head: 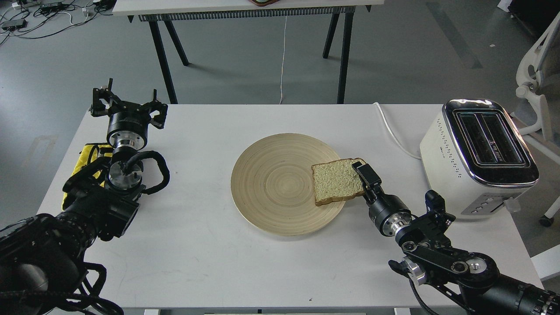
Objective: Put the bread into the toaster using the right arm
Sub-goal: 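Lower the right gripper onto the bread slice edge and close it, then lift the bread slice off the plate with the right gripper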
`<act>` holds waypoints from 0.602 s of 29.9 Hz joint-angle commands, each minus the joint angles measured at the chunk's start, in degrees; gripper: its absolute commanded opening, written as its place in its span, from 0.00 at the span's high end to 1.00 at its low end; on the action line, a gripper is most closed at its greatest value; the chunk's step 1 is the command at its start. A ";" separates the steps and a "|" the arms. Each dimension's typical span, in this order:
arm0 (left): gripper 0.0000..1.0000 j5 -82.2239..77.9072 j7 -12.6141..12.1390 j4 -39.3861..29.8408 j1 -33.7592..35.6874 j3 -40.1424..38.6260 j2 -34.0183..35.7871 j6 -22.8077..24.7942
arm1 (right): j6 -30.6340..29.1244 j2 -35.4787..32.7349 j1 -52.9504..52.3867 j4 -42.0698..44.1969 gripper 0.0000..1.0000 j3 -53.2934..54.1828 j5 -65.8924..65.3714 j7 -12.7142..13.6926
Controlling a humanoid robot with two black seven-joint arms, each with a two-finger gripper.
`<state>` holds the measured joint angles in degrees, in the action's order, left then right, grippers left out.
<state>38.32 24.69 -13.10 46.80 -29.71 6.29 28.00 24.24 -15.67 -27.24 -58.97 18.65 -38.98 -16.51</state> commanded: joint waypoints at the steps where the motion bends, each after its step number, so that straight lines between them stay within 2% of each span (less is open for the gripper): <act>1: 0.00 0.00 0.01 0.00 -0.04 0.00 -0.05 0.00 | 0.10 -0.06 0.00 -0.01 0.36 -0.98 -0.14 0.08; 4: 0.00 0.00 0.01 0.00 -0.04 0.00 -0.05 0.00 | 0.80 0.11 -0.18 0.26 0.54 -2.66 -0.14 0.16; 9: 0.00 0.00 0.01 0.00 0.04 0.00 0.04 0.00 | 2.03 0.11 -0.27 0.43 0.65 -3.01 -0.05 0.08; 18: 0.00 0.00 0.01 0.00 -0.04 0.00 0.04 0.00 | 2.30 0.03 -0.62 -0.36 0.92 -1.96 0.30 -0.01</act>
<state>38.32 24.69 -13.10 46.80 -29.70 6.33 27.99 26.41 -15.56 -27.85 -59.05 16.15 -38.77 -16.39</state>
